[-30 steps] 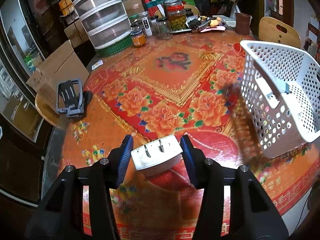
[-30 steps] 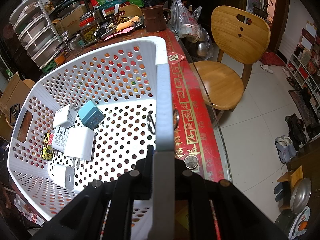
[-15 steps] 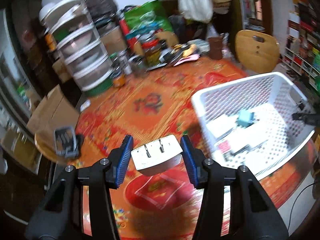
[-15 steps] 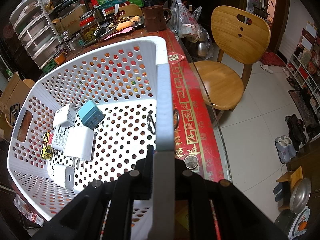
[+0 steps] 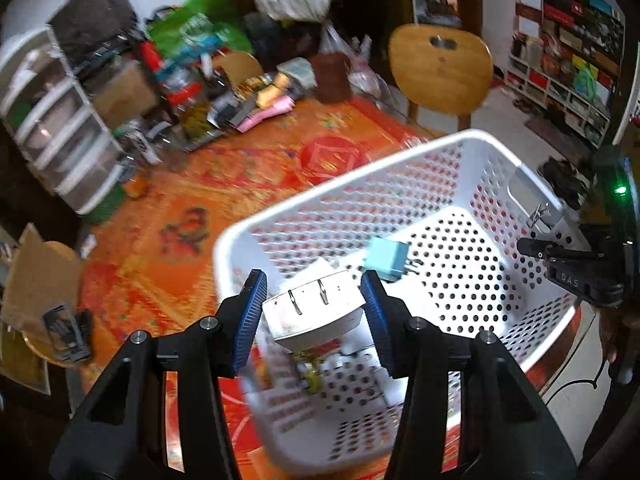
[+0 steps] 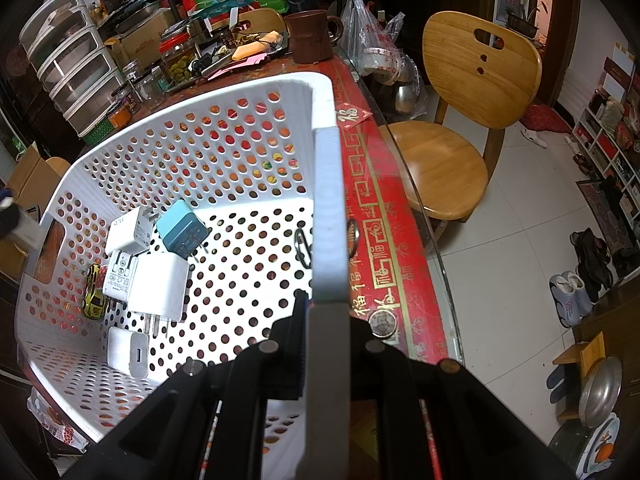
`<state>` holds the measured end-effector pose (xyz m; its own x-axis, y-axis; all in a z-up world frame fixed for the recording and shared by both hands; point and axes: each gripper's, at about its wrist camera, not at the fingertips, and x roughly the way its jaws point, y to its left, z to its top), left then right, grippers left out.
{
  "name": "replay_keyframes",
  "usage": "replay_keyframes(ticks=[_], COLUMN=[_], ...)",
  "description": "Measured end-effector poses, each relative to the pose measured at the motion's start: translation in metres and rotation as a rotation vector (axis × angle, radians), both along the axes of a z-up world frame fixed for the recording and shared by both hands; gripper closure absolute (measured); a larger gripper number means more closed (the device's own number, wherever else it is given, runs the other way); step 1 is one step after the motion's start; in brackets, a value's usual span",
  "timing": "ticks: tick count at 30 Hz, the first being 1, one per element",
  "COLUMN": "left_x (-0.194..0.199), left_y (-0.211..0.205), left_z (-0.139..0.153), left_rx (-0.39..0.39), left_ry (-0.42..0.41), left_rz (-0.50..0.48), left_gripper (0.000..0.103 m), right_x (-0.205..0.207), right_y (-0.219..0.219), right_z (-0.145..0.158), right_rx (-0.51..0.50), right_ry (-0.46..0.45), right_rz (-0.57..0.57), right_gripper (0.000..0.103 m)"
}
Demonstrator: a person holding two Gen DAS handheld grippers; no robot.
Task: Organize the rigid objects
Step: 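Lower the flat white plug charger into the basket and open the left tool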
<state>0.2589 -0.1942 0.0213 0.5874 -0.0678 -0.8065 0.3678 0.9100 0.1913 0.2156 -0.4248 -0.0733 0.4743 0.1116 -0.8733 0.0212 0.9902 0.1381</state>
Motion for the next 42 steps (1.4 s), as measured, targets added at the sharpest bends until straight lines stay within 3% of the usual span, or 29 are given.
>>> replay_keyframes(ticks=[9,24,32,34,35,36,42], left_x=[0.024,0.049,0.052,0.050,0.048,0.046,0.034], left_y=[-0.024,-0.049,-0.054,-0.053,-0.054,-0.053,-0.050], left_z=[-0.057,-0.079,-0.086,-0.082,-0.081,-0.077,-0.069], left_rx=[0.117,0.240,0.263,0.259,0.256,0.245,0.242], left_ry=[0.064,0.088,0.113,0.095,0.091,0.075,0.044], left_rz=[-0.004,-0.032,-0.055,-0.056,-0.057,-0.060,-0.074], left_gripper=[0.056,0.056,0.055,0.040,0.021,0.011,0.005], right_x=[0.000,0.000,-0.001,-0.001,-0.001,-0.001,-0.001], right_y=[0.000,0.000,0.001,0.001,0.001,0.001,0.002], right_z=[0.000,0.000,0.000,0.000,0.000,0.000,0.000], right_rx=[0.000,0.000,0.002,0.001,-0.001,0.001,0.000], right_ry=[-0.001,-0.001,-0.001,-0.002,-0.001,-0.001,-0.001], right_rz=[0.001,0.000,0.001,0.002,0.002,0.002,0.002], right_gripper=[0.092,0.092,0.091,0.091,0.091,0.091,0.091])
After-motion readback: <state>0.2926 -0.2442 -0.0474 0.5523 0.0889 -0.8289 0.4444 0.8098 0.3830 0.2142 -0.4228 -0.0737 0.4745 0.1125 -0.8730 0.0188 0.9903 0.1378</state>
